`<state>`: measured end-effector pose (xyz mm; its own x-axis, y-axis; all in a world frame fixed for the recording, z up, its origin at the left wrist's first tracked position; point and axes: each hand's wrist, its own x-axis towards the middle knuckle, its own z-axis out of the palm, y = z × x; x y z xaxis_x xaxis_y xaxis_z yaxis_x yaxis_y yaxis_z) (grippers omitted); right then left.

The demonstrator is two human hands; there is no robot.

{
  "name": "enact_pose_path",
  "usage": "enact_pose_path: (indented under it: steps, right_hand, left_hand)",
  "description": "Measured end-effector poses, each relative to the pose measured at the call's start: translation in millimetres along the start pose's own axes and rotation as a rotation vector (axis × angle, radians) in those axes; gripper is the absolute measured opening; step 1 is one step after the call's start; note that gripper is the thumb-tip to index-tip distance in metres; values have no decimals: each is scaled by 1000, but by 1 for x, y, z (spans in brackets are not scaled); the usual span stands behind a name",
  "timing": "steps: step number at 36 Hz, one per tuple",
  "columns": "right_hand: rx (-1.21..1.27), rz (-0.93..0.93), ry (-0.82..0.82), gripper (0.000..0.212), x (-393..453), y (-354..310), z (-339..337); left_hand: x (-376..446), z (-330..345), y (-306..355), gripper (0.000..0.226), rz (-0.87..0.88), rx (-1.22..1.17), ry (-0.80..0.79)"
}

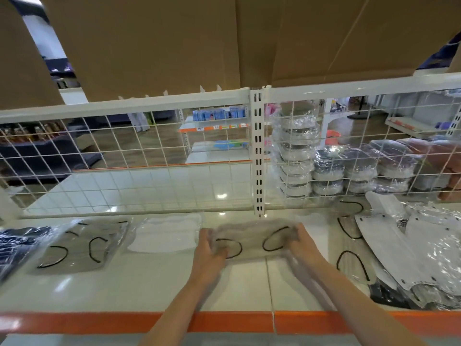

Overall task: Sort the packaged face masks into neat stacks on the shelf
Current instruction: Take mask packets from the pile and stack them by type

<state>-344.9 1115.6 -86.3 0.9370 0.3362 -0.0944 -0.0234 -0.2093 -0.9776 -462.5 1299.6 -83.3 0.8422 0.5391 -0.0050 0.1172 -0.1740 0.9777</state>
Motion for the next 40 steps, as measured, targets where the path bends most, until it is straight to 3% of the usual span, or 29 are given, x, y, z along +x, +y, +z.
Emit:
enact_pose_path:
  steps: [5, 10, 17, 23, 26, 28, 30, 34, 37, 40]
  right_hand:
    - [-221, 10, -193, 43, 1, -23, 55]
    - [-283, 32, -472, 50, -15, -48, 128]
    - [-449, -30, -692, 50, -32, -65, 224]
    - [-473, -49, -693, 35, -36, -63, 308]
    - [-418, -29, -653, 33, -40, -64, 346]
    - [-404, -23, -633, 33, -41, -66, 367]
    - [-378, -14, -625, 35, -43, -70, 384]
    - [-303, -12, -592, 38, -44, -84, 411]
    - [-365, -12, -555, 51, -40, -88, 432]
    - [-619, -86, -486, 41, -37, -90, 446]
  left_hand:
    - [13, -71, 4, 49, -11, 82, 132]
    - [14, -154, -4, 56, -215, 197, 110]
    - [-3, -253, -19, 33, -355, 299, 130]
    - [-5, -330, -43, 69, -423, 412, 309]
    - [-1, -352, -55, 68, -348, 594, 482]
    - [-1, -361, -58, 57, -276, 753, 510]
    - [0, -370, -61, 41, -205, 806, 433]
    - [0, -378, -64, 8, -103, 889, 81]
    - [-2, -375, -63, 13, -150, 1044, -130]
    - [-1, -368, -59, 22, -136, 1136, -231]
